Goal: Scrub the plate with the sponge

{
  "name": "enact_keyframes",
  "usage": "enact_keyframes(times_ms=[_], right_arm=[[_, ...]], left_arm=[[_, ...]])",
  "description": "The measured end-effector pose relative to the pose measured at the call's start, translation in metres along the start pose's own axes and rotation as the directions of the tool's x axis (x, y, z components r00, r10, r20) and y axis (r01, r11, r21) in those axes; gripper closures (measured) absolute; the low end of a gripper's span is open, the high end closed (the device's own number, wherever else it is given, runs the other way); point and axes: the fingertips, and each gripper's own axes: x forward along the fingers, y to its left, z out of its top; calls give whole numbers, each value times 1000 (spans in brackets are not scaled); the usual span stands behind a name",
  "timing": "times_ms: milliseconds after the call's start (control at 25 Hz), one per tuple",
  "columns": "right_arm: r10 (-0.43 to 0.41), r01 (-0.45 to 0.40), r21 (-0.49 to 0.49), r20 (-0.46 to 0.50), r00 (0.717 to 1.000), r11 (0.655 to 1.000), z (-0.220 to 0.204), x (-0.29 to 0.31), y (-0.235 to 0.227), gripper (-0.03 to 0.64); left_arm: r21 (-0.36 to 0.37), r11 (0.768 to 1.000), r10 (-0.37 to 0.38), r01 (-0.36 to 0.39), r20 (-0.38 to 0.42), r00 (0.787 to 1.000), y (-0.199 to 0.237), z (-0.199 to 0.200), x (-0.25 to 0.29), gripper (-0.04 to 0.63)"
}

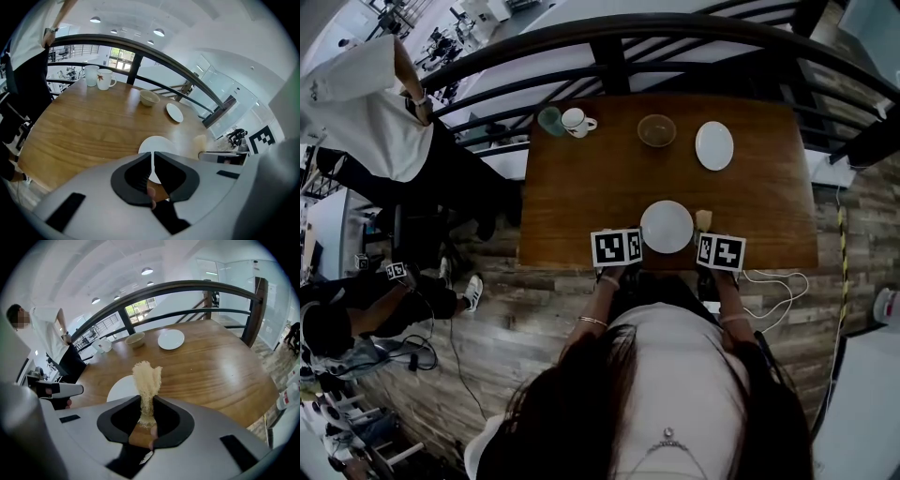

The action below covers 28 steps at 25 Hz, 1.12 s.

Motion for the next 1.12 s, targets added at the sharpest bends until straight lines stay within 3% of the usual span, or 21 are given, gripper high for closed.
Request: enact_keyframes(times_ms=[1120], right_arm=[[6, -6, 25, -23, 1000, 1000, -5, 3, -9, 525]], left_arm=[[-1, 999, -34, 34, -42, 999, -11, -6, 10, 568]])
